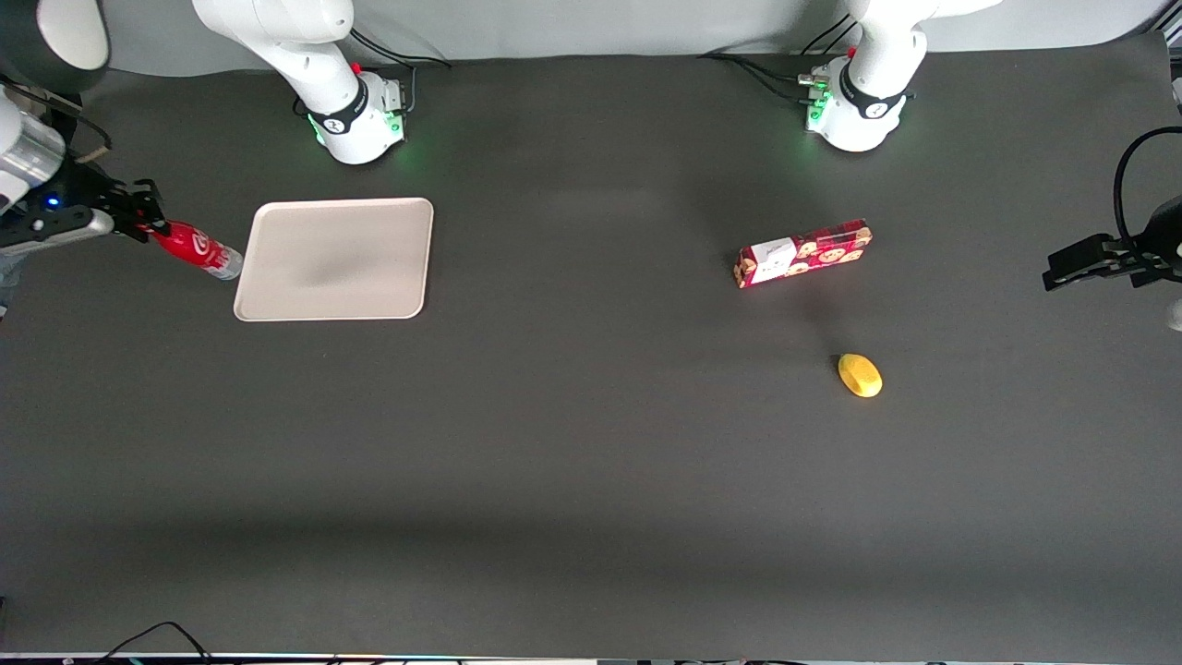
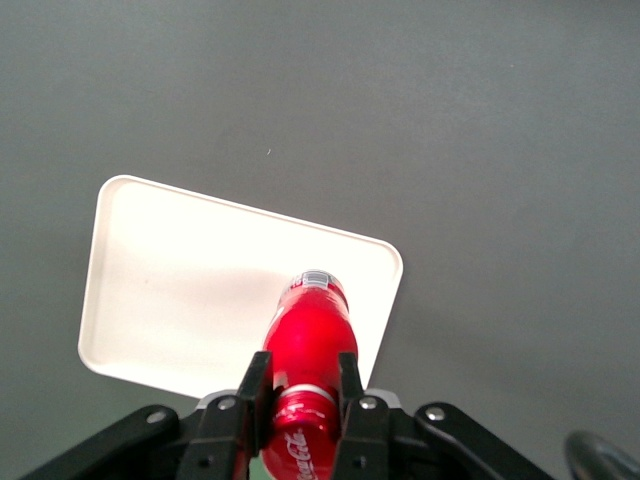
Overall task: Place coke bottle on tray
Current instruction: 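Lift the bottle and carry it toward the white tray, then lower the bottle onto the tray's corner and open the right gripper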
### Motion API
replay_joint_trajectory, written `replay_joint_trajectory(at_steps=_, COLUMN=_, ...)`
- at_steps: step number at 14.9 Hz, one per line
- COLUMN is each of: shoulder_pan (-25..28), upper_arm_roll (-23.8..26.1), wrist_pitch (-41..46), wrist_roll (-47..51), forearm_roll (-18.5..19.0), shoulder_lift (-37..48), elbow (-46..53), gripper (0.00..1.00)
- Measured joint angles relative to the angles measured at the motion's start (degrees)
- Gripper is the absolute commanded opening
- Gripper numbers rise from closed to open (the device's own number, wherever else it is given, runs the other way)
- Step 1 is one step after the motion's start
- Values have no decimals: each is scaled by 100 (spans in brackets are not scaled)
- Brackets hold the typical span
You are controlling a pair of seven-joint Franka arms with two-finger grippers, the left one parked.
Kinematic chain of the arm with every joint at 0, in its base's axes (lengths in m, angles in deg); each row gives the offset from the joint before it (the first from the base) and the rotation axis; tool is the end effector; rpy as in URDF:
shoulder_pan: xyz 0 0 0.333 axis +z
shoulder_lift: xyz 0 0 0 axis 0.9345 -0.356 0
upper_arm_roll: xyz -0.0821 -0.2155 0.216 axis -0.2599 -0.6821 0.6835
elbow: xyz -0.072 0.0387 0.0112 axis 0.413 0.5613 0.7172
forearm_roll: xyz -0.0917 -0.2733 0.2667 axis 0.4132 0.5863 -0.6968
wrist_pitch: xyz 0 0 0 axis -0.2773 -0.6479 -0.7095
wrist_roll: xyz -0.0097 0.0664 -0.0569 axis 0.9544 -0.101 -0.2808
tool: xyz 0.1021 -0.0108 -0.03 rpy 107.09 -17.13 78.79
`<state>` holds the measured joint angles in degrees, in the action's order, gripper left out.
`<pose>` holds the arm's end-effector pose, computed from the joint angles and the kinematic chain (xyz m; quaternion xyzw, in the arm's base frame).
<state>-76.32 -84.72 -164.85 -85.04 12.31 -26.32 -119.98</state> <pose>0.4262 -0.1024 0.4932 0.9926 0.1181 -0.0274 0.0000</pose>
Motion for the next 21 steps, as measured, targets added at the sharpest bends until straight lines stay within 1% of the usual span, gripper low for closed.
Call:
replay_joint_trajectory(at_steps=3, shoulder_pan=-1, upper_arm_roll=13, wrist_pitch=-733, wrist_roll=46, forearm_roll=0, shoulder_lift=-49, elbow=-541, gripper=0)
replay_joint_trajectory(at_steps=8, shoulder_pan=-87, upper_arm_roll=10, wrist_pitch=-1861, wrist_roll=115, forearm_roll=0, shoulder_lift=-507, elbow=-1225, gripper=0)
replay_joint_trajectory(at_steps=10, shoulder_pan=-139, upper_arm_roll=4, wrist_pitch=-2002, wrist_roll=115, forearm_roll=0, shoulder_lift=-581, elbow=-1393, gripper=0)
replay_joint_trajectory(at_steps=14, shoulder_pan=-262, upper_arm_roll=-5, wrist_pitch=-2019, wrist_roll=115, forearm_roll=20, shoulder_lift=-582, elbow=-1578, gripper=0)
replay_joint_trajectory(at_steps=19, shoulder_pan=-425, upper_arm_roll=-127, wrist_pitch=-2160, wrist_roll=115, forearm_roll=394, shoulder_lift=-581, elbow=-1769, gripper=0)
replay_joint_trajectory(at_steps=21, shoulder_pan=-431, upper_arm_roll=-225, wrist_pitch=-2193, wrist_roll=115, forearm_roll=438, shoulder_lift=-581, elbow=-1789, gripper=2)
